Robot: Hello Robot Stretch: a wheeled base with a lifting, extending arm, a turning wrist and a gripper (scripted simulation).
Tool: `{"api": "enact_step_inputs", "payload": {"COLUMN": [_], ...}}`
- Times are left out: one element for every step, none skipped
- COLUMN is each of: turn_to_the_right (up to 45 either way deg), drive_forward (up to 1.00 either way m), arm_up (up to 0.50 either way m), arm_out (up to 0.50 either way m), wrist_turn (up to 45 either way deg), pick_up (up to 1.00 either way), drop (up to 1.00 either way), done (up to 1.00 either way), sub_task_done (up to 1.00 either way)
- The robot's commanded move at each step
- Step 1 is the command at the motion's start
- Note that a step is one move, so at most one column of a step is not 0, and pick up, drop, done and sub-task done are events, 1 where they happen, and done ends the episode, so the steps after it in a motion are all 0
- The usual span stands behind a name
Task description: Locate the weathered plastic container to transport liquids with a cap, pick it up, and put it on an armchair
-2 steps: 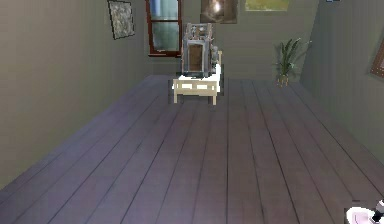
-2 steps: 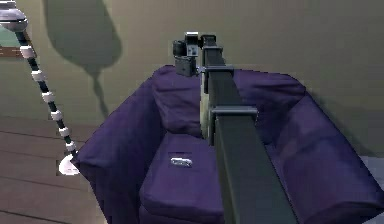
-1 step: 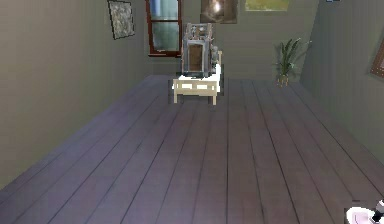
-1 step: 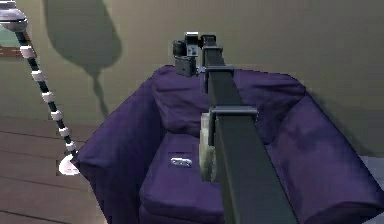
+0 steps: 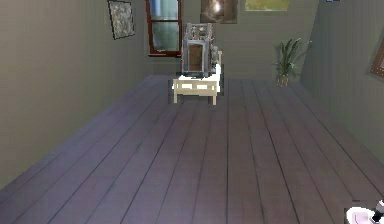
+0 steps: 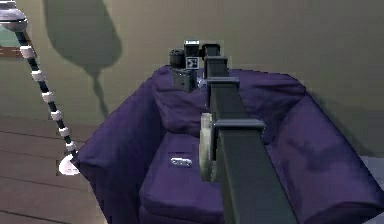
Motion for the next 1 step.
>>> {"api": "enact_step_inputs", "payload": {"turn_to_the_right": [0.0], "drive_forward": [0.00], "arm_up": [0.00], "arm_out": [0.00], "wrist_turn": [0.0], "pick_up": [0.00], "drop": [0.00], "done": [1.00], "sub_task_done": [0.00]}}
